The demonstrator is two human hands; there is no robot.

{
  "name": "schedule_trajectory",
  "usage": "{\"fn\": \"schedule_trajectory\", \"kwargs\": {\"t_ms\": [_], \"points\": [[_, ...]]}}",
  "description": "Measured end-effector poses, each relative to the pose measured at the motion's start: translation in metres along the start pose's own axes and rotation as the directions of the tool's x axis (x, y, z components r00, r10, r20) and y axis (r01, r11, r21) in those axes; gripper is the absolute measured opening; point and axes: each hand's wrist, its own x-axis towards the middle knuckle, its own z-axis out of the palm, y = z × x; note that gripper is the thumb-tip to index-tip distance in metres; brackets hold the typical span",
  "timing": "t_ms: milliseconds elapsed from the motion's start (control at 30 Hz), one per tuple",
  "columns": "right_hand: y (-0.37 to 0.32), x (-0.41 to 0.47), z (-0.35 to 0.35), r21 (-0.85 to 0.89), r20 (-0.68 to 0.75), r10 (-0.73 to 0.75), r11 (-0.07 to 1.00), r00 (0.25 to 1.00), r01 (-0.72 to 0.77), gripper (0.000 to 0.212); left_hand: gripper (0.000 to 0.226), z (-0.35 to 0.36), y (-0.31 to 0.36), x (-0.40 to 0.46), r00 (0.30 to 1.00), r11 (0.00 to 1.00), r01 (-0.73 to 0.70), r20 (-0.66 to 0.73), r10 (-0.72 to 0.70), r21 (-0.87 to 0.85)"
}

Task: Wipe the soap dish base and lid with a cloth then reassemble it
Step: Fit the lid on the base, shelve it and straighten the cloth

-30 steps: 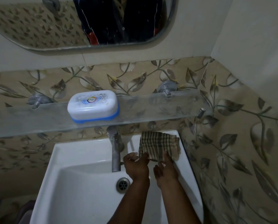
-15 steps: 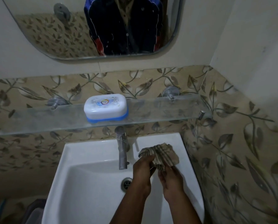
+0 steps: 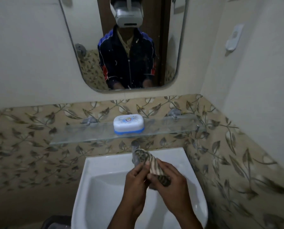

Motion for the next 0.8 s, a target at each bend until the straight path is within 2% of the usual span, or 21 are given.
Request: {"fn": "schedule_trajectory", "kwargs": {"t_ms": [67, 133, 167, 233, 333, 400, 500, 567, 633, 733, 800], "points": [[-0.019, -0.002, 0.005, 0.01, -0.037, -0.064, 0.998, 0.997, 0.064, 0.039, 0.027, -0.008, 0.018, -0.014, 0.998, 0.998, -0.061, 0.012, 0.061, 0.028], [-0.038, -0.003, 0.008, 0.084, -0.031, -0.062, 0.994, 0.998, 0.064, 0.023, 0.027, -0.018, 0.035, -0.026, 0.994, 0.99, -0.113, 0.018, 0.112, 0.079], [-0.05, -0.004, 0.009, 0.156, -0.018, -0.036, 0.987, 0.999, 0.039, 0.024, 0.027, -0.023, 0.043, -0.03, 0.991, 0.986, -0.132, 0.018, 0.131, 0.1], [-0.067, -0.003, 0.009, 0.275, -0.02, 0.052, 0.96, 0.998, -0.044, 0.044, 0.027, -0.035, 0.056, -0.036, 0.988, 0.98, -0.15, 0.002, 0.151, 0.133], [-0.083, 0.004, 0.008, 0.386, -0.037, 0.196, 0.907, 0.98, -0.167, 0.04, 0.032, -0.051, 0.077, -0.045, 0.986, 0.982, -0.13, -0.087, 0.143, 0.137], [-0.092, 0.01, 0.007, 0.433, -0.04, 0.282, 0.87, 0.959, -0.237, 0.048, 0.04, -0.062, 0.092, -0.054, 0.985, 0.989, -0.108, -0.122, 0.121, 0.103], [-0.1, 0.013, 0.002, 0.542, 0.093, 0.261, 0.796, 0.961, -0.269, 0.049, 0.044, -0.076, 0.108, -0.06, 0.986, 0.992, -0.104, -0.122, 0.112, 0.069], [-0.101, 0.015, 0.0, 0.477, 0.131, 0.195, 0.847, 0.972, -0.234, 0.048, 0.043, -0.082, 0.115, -0.064, 0.987, 0.988, -0.119, -0.098, 0.129, 0.098], [-0.098, 0.015, 0.003, 0.403, 0.113, 0.175, 0.892, 0.978, -0.206, 0.056, 0.038, -0.085, 0.118, -0.066, 0.982, 0.966, -0.162, -0.061, 0.178, 0.201], [-0.096, 0.013, 0.007, 0.364, 0.019, 0.184, 0.914, 0.983, -0.178, 0.048, 0.029, -0.084, 0.121, -0.072, 0.975, 0.907, -0.216, 0.026, 0.222, 0.361], [-0.091, 0.014, 0.008, 0.267, -0.057, 0.194, 0.948, 0.979, -0.172, 0.043, 0.024, -0.081, 0.125, -0.076, 0.966, 0.855, -0.256, 0.083, 0.246, 0.451]]}}
